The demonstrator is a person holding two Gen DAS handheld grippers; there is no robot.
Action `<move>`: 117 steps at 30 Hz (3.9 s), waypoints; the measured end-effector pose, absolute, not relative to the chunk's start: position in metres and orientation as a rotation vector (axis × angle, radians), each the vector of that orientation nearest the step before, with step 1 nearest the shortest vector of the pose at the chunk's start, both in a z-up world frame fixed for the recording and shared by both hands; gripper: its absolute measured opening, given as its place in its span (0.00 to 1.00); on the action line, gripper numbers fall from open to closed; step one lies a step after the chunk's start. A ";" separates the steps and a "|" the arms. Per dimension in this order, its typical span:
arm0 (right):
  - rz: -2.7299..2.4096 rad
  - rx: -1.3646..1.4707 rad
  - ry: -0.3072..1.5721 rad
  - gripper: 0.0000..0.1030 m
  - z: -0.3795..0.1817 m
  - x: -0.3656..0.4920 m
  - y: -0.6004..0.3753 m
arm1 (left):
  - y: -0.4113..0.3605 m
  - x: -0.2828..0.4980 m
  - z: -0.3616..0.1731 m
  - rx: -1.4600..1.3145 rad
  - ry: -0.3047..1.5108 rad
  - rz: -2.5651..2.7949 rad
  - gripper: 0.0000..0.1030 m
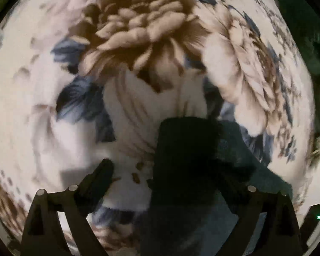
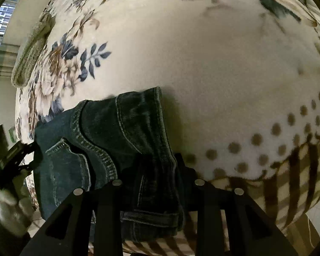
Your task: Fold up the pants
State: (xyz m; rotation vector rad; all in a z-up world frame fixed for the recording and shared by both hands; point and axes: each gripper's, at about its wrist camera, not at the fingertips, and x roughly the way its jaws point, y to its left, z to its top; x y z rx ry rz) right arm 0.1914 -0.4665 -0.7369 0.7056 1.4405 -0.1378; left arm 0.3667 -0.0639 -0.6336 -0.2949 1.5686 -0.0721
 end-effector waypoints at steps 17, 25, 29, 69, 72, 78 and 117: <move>0.064 1.444 1.256 0.92 -0.747 0.071 -0.466 | -0.047 0.259 -0.614 -0.446 1.526 -0.153 0.92; 0.107 1.511 1.230 0.93 -0.794 0.106 -0.420 | -0.041 0.249 -0.629 -0.494 1.497 -0.195 0.93; 0.099 1.519 1.185 0.93 -0.787 0.111 -0.414 | -0.040 0.251 -0.629 -0.476 1.504 -0.218 0.93; 0.264 1.178 1.129 0.39 -0.564 0.256 -0.383 | -0.031 0.334 -0.428 -0.573 1.124 -0.290 0.17; 0.281 1.161 1.104 0.39 -0.539 0.314 -0.372 | -0.014 0.394 -0.414 -0.599 1.092 -0.298 0.17; 0.316 1.129 1.041 0.39 -0.501 0.456 -0.334 | 0.033 0.545 -0.395 -0.578 1.023 -0.317 0.17; -0.136 0.223 1.100 1.00 -0.482 0.705 -0.157 | 0.095 0.715 -0.431 0.008 1.077 -0.020 0.88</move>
